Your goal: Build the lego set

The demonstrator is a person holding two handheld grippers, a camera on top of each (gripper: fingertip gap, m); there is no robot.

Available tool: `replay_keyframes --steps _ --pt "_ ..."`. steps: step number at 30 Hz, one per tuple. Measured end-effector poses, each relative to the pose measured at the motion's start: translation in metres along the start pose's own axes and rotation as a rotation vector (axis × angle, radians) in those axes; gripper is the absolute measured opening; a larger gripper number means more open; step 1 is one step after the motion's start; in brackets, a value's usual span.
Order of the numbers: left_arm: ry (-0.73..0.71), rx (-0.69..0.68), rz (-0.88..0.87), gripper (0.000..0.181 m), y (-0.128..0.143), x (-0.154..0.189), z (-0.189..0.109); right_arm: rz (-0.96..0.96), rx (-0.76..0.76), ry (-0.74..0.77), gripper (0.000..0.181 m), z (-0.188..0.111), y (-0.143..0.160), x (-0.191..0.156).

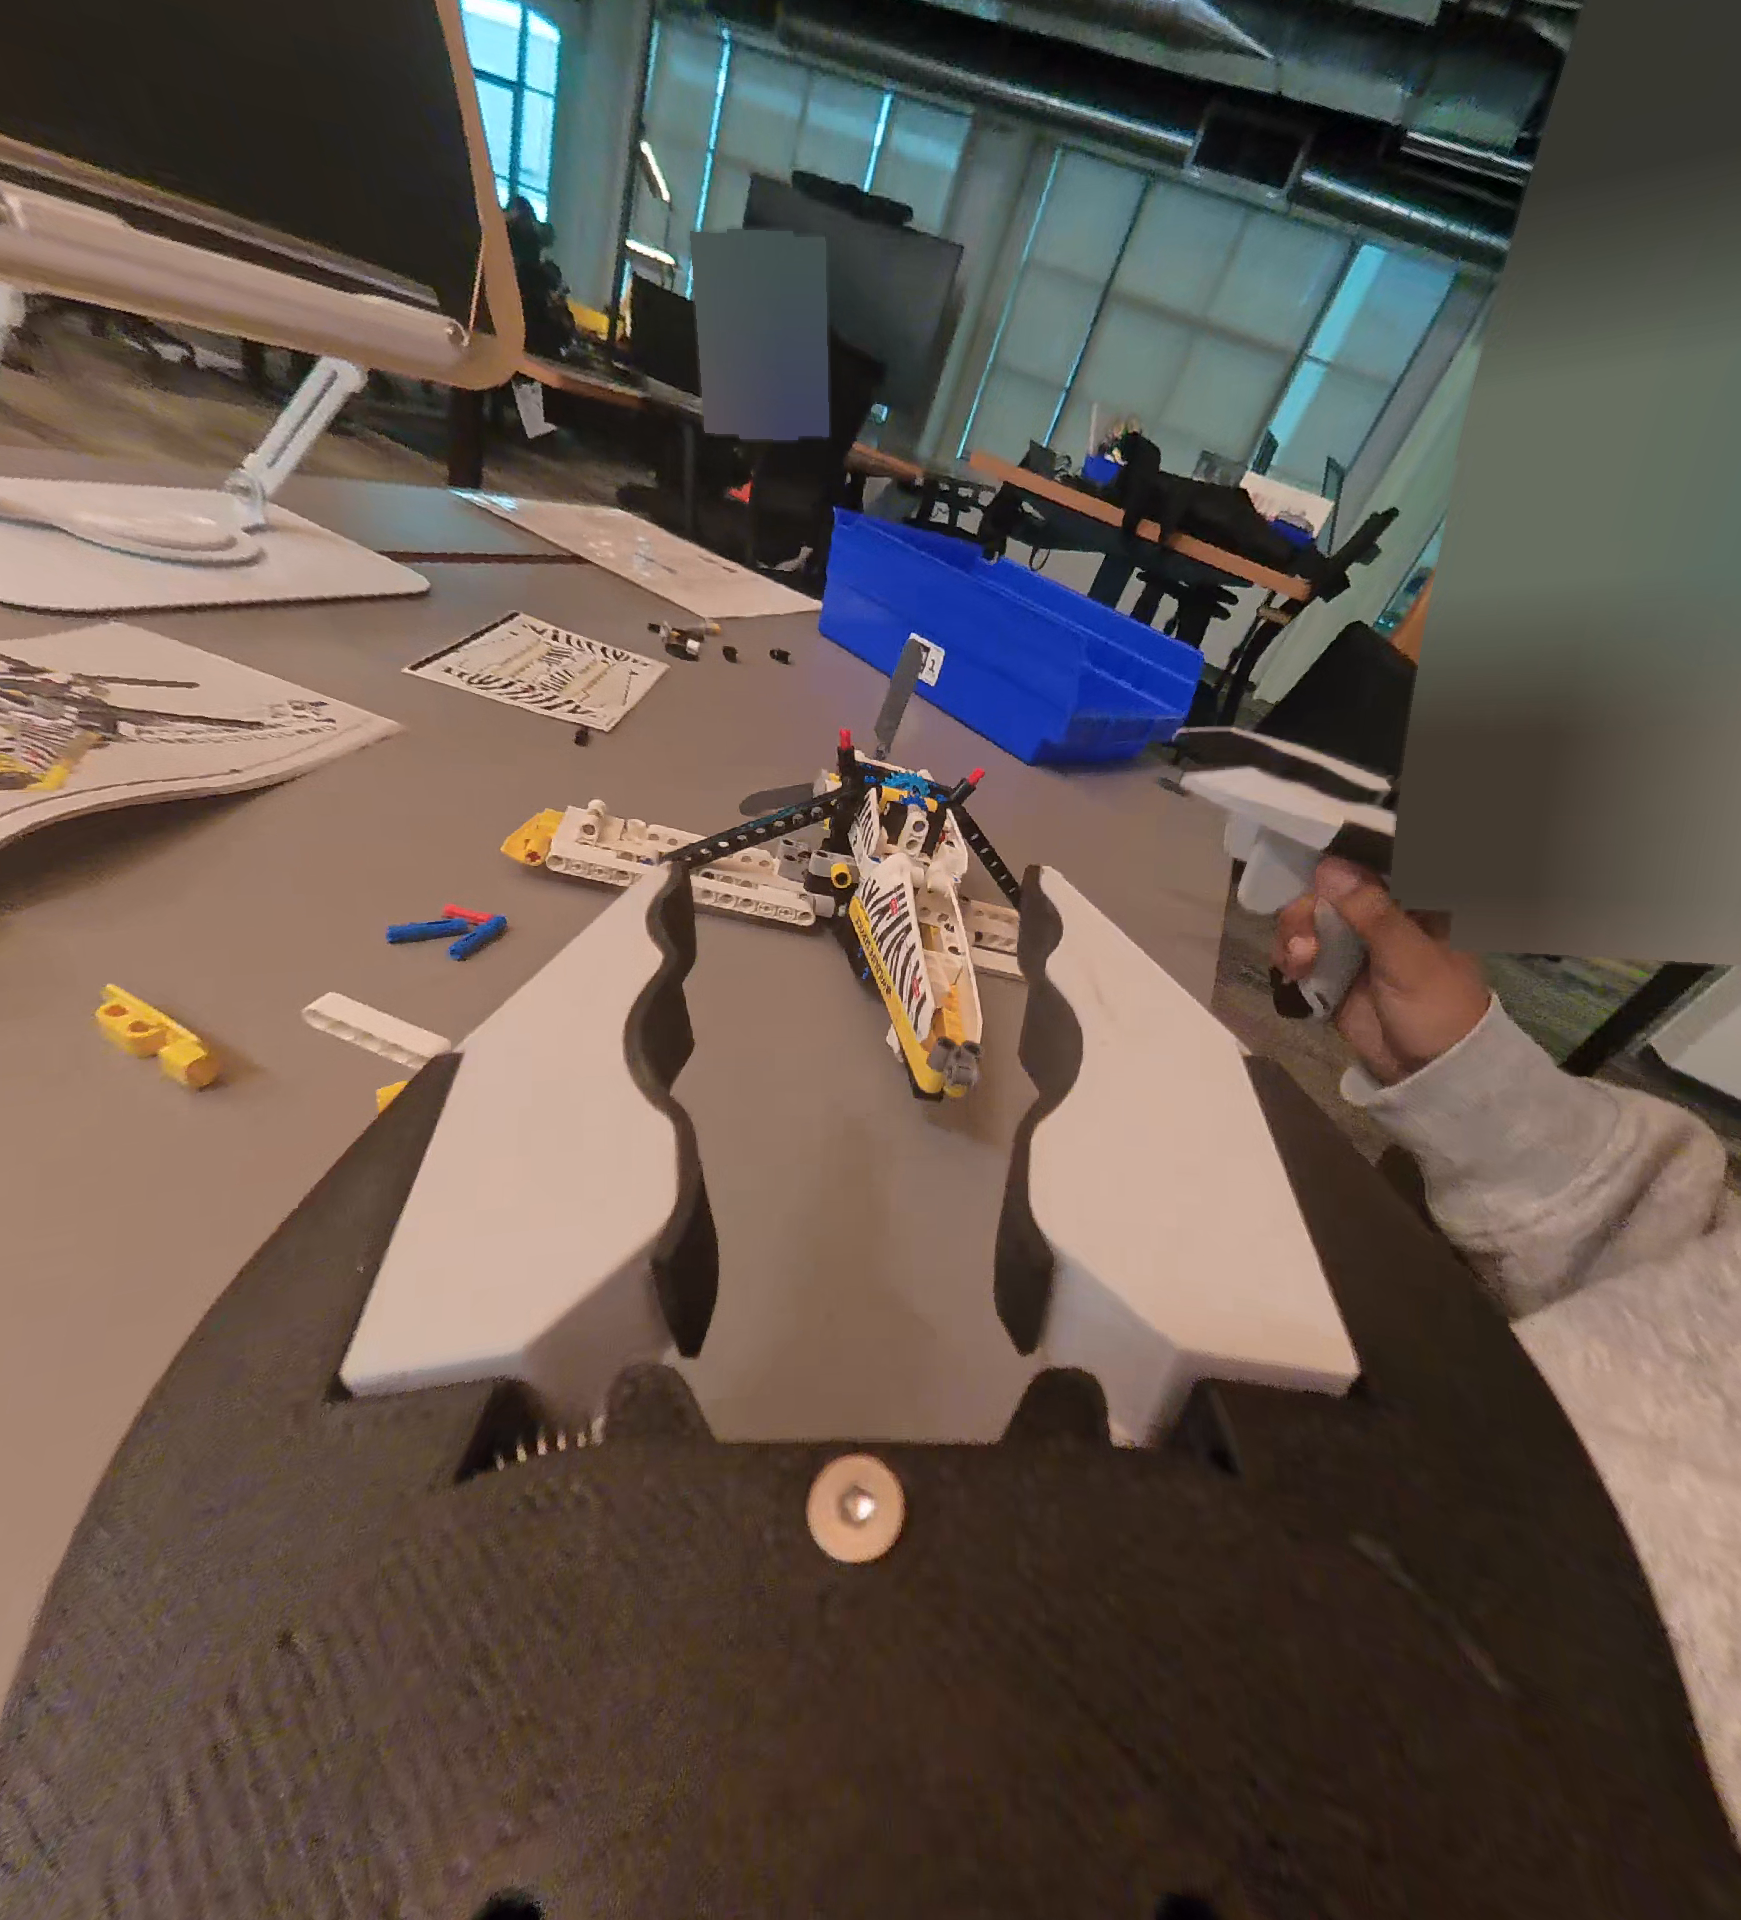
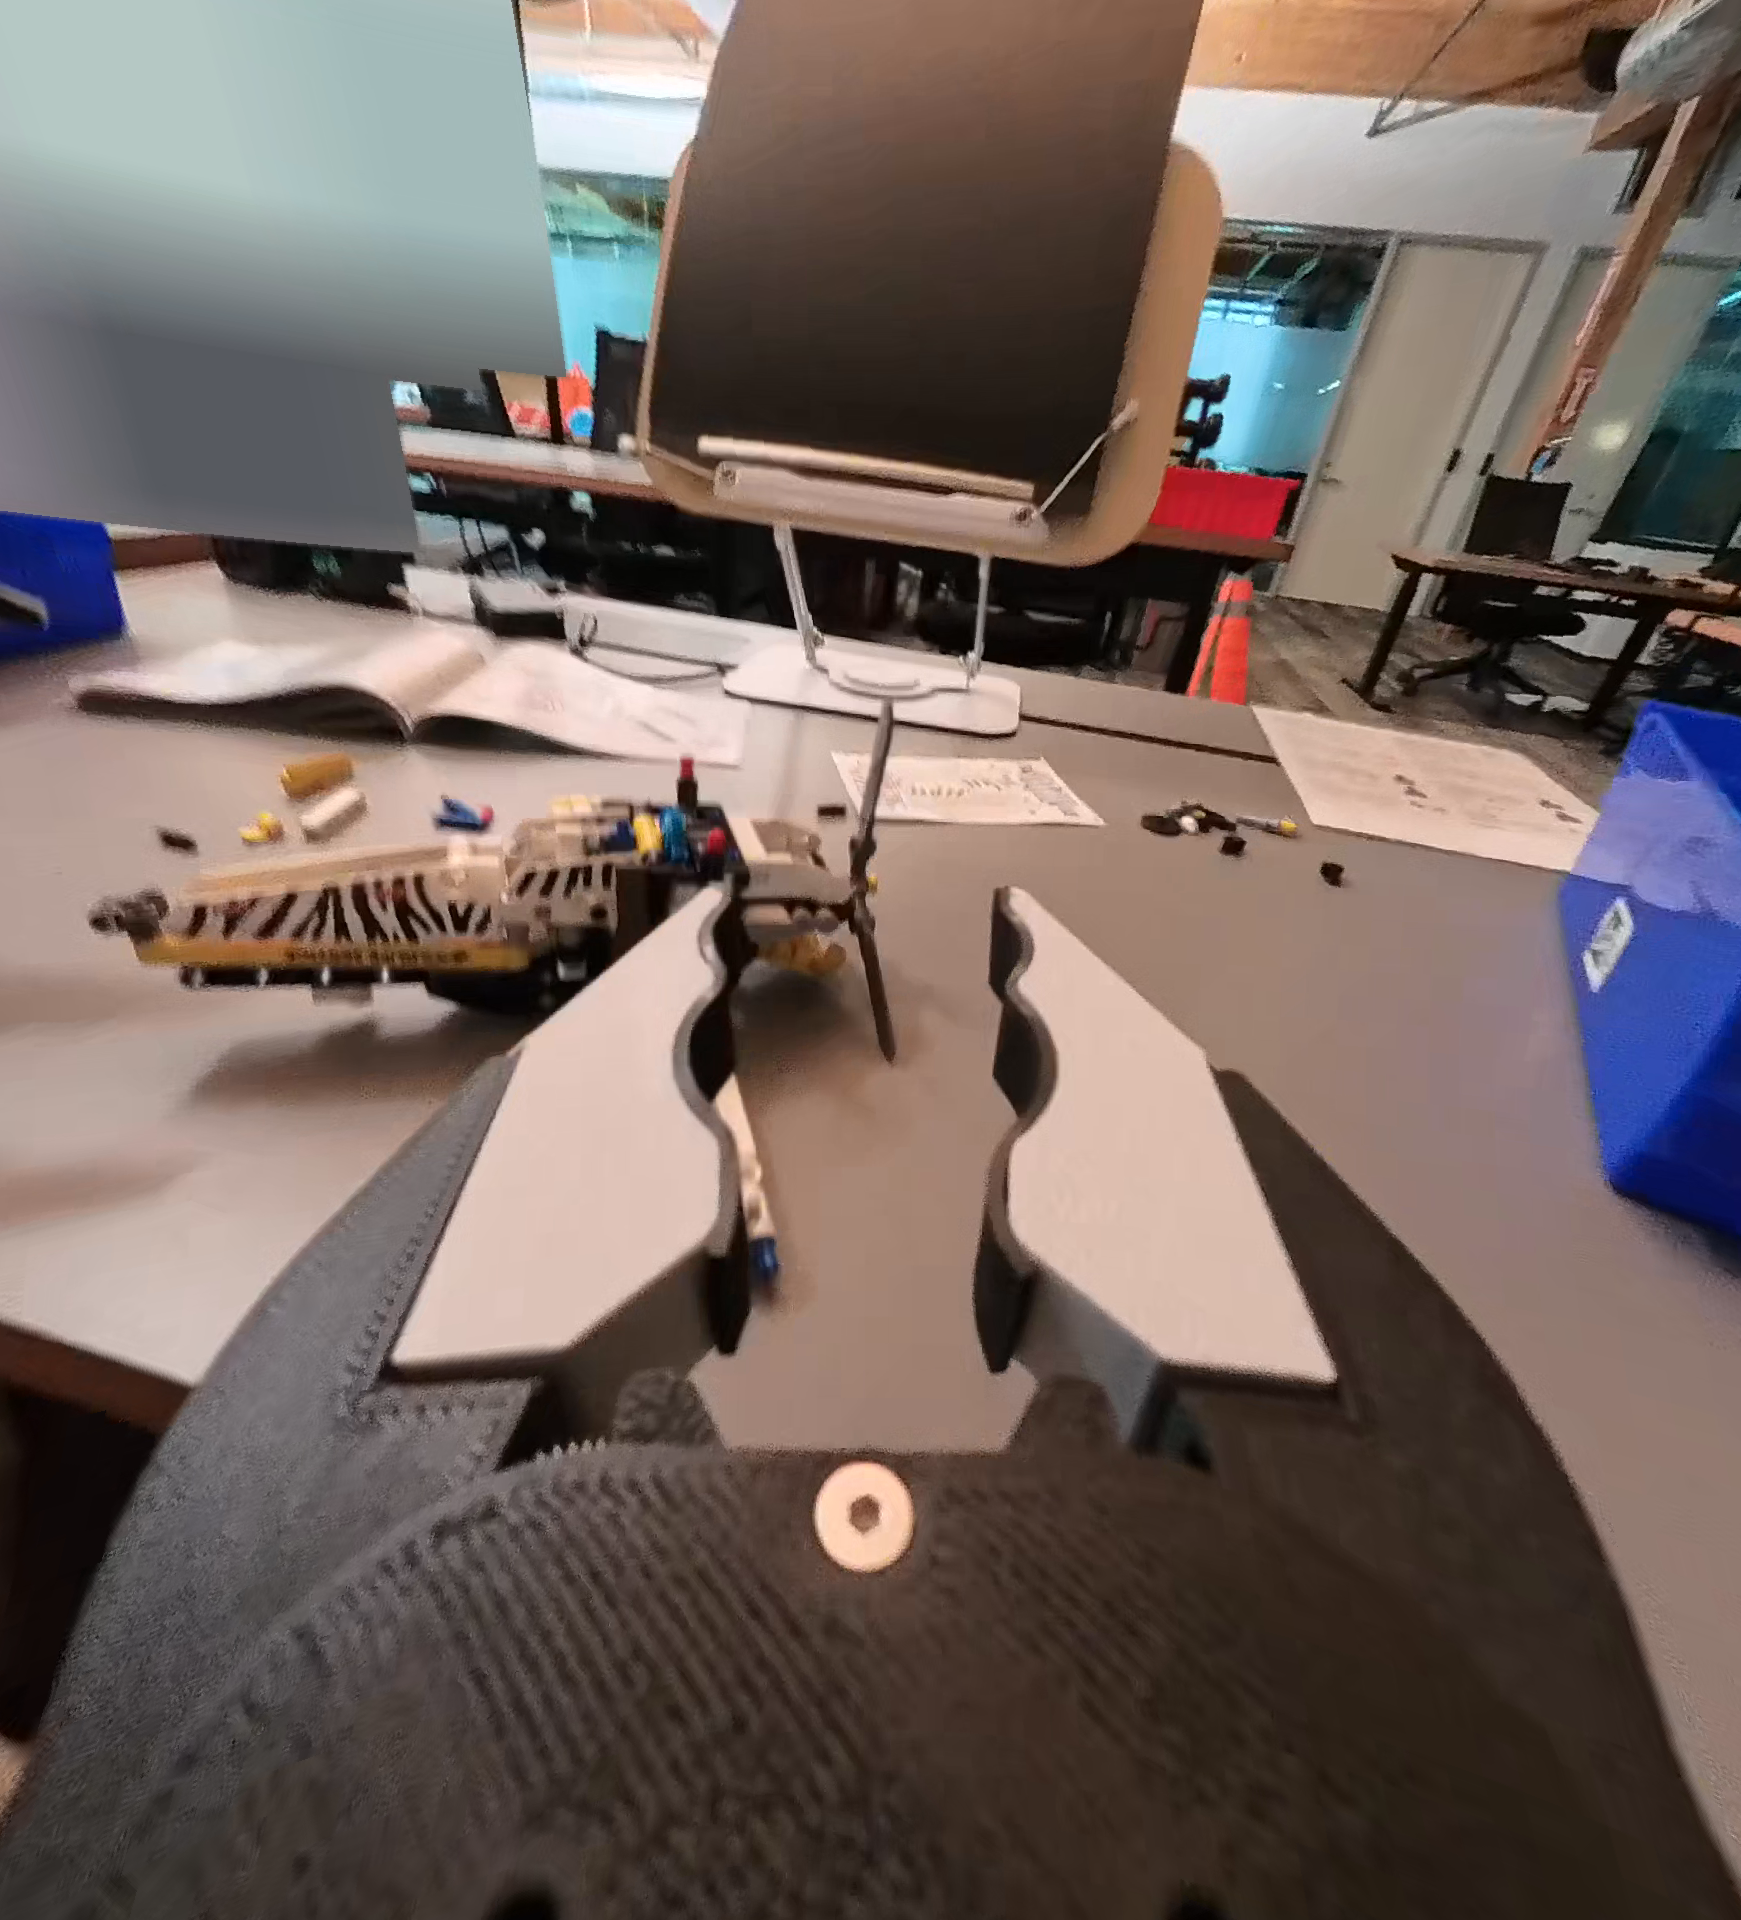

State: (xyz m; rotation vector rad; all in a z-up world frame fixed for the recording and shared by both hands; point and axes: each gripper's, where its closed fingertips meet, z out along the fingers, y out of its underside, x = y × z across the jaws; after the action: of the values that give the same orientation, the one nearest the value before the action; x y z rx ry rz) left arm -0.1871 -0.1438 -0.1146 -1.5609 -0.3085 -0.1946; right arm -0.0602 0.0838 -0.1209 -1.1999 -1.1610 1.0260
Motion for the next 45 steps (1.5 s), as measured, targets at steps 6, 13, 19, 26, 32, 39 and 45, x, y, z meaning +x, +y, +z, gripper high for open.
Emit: replay_keyframes --steps 6,13,19,26,32,39,45 --pt "-0.048 0.050 0.006 0.061 0.002 -0.008 -0.024 0.143 0.032 -0.041 0.040 0.029 -0.007 0.018" --pt "-0.044 0.218 -0.166 0.068 -0.015 -0.029 -0.054 0.114 0.047 -0.031 0.029 0.050 -0.007 0.037" --pt "-0.023 0.187 -0.168 0.069 -0.012 -0.026 -0.049 0.100 0.140 -0.037 0.023 0.060 -0.016 0.047" --pt "0.004 0.164 -0.175 0.068 -0.009 -0.022 -0.045 0.130 0.224 -0.018 0.016 0.050 -0.025 0.053" --pt "0.024 0.161 -0.209 0.068 -0.008 -0.023 -0.043 0.126 0.231 -0.011 0.014 0.049 -0.025 0.053" --pt "0.023 0.155 -0.280 0.066 -0.007 -0.031 -0.041 0.125 0.221 0.000 0.014 0.050 -0.024 0.055" --pt "0.015 0.158 -0.366 0.064 -0.005 -0.043 -0.040 0.118 0.218 0.016 0.014 0.052 -0.024 0.057"
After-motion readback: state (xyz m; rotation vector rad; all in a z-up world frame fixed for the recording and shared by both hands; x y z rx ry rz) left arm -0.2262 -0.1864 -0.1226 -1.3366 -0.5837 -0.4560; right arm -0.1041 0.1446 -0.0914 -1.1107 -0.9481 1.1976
